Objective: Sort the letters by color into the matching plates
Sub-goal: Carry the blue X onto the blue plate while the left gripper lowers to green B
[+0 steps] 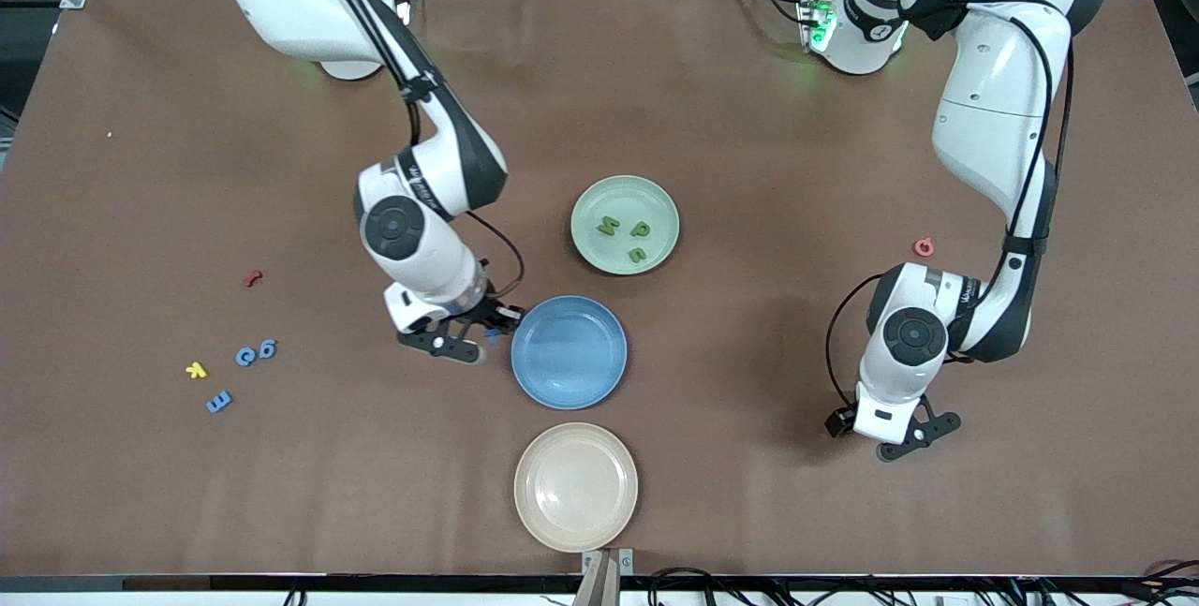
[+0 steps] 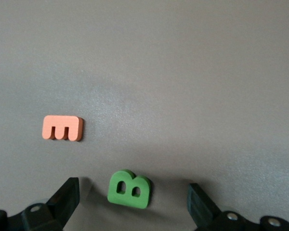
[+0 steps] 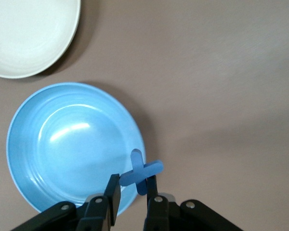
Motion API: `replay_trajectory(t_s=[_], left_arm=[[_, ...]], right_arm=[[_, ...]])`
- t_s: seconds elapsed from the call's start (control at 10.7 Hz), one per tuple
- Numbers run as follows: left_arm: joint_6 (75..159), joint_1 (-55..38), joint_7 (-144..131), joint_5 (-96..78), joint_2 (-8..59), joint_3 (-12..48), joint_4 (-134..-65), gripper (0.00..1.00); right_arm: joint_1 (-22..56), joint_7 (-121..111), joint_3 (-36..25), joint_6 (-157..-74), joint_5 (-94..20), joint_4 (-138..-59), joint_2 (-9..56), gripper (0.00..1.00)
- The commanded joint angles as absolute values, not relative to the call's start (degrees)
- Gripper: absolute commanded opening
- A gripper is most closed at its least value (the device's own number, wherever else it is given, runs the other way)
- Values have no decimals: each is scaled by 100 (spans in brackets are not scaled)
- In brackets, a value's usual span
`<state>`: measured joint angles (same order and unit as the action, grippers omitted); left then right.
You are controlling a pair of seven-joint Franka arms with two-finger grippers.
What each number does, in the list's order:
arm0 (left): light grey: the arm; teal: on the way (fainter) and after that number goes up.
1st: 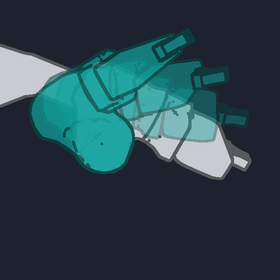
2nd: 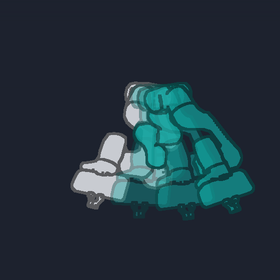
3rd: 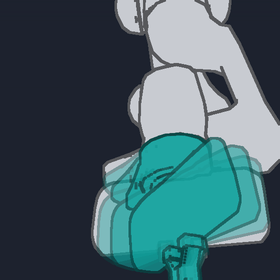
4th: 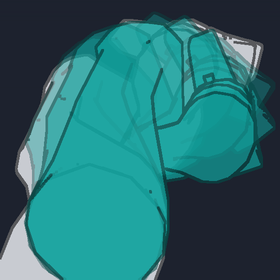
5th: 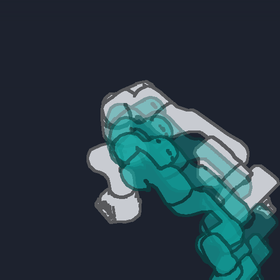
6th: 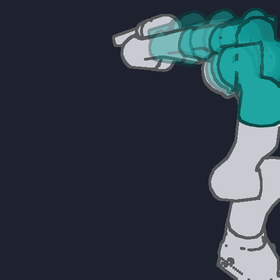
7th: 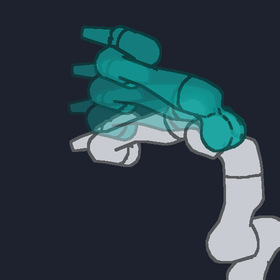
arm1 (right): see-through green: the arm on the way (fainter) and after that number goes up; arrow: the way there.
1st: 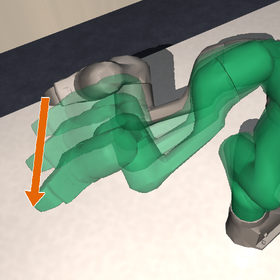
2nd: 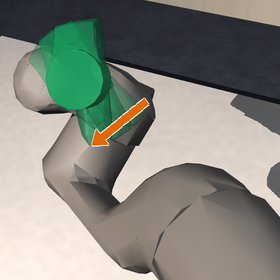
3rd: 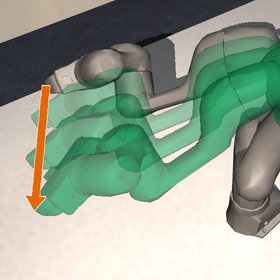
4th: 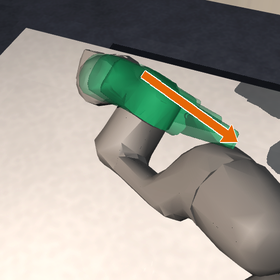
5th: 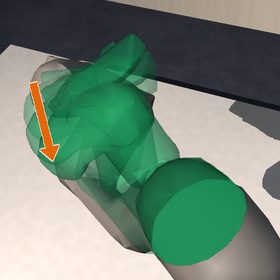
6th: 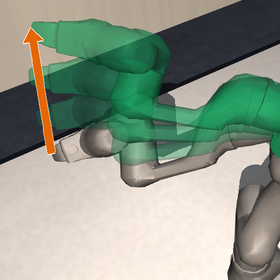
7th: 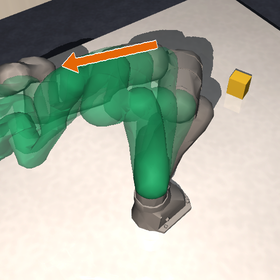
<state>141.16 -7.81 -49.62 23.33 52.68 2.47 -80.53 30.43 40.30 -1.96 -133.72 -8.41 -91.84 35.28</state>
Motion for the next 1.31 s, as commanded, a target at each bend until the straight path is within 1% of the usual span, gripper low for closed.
replay_trajectory(t_s=[0.0,0.09,0.37,0.47,0.56,0.66,0.75,1.03,1.12,1.22], left_arm=[[14115,-624,-4424,2095,5335,377,-7963,100],[14115,-607,-4064,1744,5335,378,-7963,100],[14115,-528,-3001,968,5326,387,-7928,100],[14115,-527,-2701,836,5326,387,-7910,100],[14115,-484,-2542,774,5326,395,-7875,100],[14115,-475,-2436,773,5326,396,-7840,100],[14115,-475,-2408,773,5335,396,-7805,100],[14115,-475,-2295,773,5335,387,-7813,100],[14115,-440,-2224,782,5326,378,-7831,96],[14115,-413,-2215,791,5300,378,-7857,54]], right_arm=[[3339,4412,-237,-13377,-888,-8333,4314,15],[3392,4412,-237,-13455,-888,-8254,4402,15],[3480,4491,-220,-14192,-914,-8218,4631,20],[3489,4491,-220,-14325,-923,-8218,4658,23],[3515,4483,-220,-14326,-914,-8218,4676,34],[3507,4430,-220,-14317,-905,-8226,4667,63],[3498,4386,-228,-14317,-888,-8227,4658,100],[3411,3974,-255,-14239,-879,-8270,4527,100],[3288,3764,-272,-14056,-879,-8297,4448,100],[3148,3483,-299,-13723,-870,-8297,4360,100]])
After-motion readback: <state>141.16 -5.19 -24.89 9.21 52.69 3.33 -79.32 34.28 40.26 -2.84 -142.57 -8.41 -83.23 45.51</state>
